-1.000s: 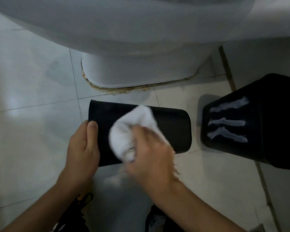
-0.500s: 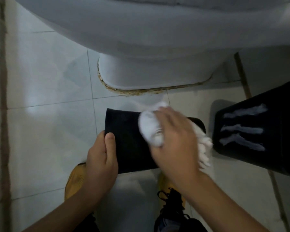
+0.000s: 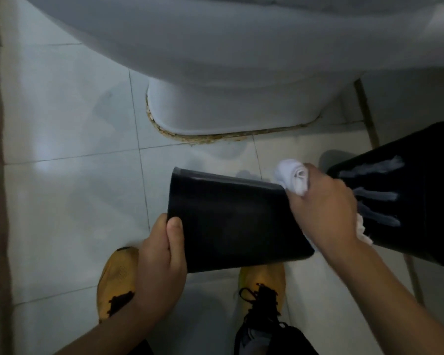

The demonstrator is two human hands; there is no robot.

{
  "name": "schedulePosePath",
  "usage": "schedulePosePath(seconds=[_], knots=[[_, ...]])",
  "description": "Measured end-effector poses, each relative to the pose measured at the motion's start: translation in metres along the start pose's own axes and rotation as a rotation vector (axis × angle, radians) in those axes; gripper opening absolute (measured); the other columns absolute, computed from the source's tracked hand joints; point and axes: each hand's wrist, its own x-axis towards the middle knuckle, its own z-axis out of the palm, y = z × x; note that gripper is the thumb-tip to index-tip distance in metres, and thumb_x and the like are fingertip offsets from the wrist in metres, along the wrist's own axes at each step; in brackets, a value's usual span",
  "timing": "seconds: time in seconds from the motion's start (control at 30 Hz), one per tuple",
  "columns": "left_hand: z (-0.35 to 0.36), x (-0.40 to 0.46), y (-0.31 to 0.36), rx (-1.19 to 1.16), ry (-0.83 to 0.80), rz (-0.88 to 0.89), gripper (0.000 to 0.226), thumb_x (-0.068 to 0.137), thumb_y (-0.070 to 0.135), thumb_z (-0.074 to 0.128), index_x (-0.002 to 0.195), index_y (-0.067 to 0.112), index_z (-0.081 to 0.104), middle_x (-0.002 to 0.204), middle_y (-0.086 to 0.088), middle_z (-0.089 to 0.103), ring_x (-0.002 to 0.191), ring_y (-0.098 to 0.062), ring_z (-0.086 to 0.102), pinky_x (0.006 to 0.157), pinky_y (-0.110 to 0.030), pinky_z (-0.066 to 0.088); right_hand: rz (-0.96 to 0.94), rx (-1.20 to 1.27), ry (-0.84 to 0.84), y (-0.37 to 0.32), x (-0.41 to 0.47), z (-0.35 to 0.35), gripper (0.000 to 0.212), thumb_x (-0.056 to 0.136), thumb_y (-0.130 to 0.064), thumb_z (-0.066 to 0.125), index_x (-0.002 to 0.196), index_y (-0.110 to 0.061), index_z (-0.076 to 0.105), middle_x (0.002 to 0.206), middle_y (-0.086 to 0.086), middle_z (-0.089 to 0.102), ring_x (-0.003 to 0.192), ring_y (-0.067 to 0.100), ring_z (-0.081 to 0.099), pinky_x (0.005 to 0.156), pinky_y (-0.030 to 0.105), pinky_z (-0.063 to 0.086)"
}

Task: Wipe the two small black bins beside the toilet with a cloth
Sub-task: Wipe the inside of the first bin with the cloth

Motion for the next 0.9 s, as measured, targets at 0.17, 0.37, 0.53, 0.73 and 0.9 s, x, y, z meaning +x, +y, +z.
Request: schedulePosePath(seconds=[0.17,0.37,0.53,0.73,0.9], knots=[[0.004,-0.002,-0.013,0.048,0.001,0.049,0.036,0.099,0.011,0.040,0.071,0.033,0.038,0.054,0.012,0.043,0.053,-0.003,0.054,0.045,-0.004,0.032,-0.450,0.325,-0.025,-0.083,-0.043,0.015,0.041,0.079,-0.017,0.048,0.115,-0.012,0.067,0.112,0.009,0.071,0.106,0.025,0.066,0.095,0.035,0.051],[-0.002,-0.008,-0.015,-0.052,-0.085,-0.007,0.035,0.089,-0.002,0.046,0.073,0.027,0.059,0.060,0.031,0.063,0.066,0.023,0.057,0.056,0.004,0.038,-0.746,0.546,-0.053,-0.088,-0.051,0.031,0.049,0.078,-0.009,0.065,0.127,-0.001,0.065,0.137,0.015,0.061,0.136,0.024,0.050,0.115,0.038,0.038],[-0.004,0.011,0.008,-0.430,-0.272,-0.478,0.018,0.098,0.027,0.050,0.098,0.018,0.065,0.084,-0.001,0.072,0.077,0.013,0.065,0.073,-0.005,0.049,-0.300,1.053,-0.156,-0.076,-0.073,0.014,0.040,0.087,-0.002,0.072,0.125,-0.014,0.067,0.124,-0.007,0.070,0.122,0.005,0.060,0.105,0.030,0.048],[0.007,0.023,0.009,-0.395,-0.315,-0.525,0.027,0.100,0.038,0.044,0.096,0.029,0.069,0.091,0.009,0.074,0.082,-0.006,0.069,0.069,-0.021,0.051,0.601,1.607,-0.197,-0.063,-0.041,-0.015,0.054,0.077,-0.036,0.082,0.124,-0.016,0.065,0.108,0.000,0.076,0.099,0.018,0.073,0.095,0.041,0.055],[0.001,0.020,0.004,-0.338,-0.289,-0.392,0.031,0.101,0.022,0.040,0.099,0.026,0.071,0.090,0.007,0.074,0.084,-0.009,0.069,0.069,-0.022,0.051,0.558,1.646,0.051,-0.045,-0.026,-0.039,0.036,0.088,-0.029,0.071,0.122,-0.018,0.068,0.112,0.000,0.075,0.104,0.019,0.072,0.097,0.047,0.053]])
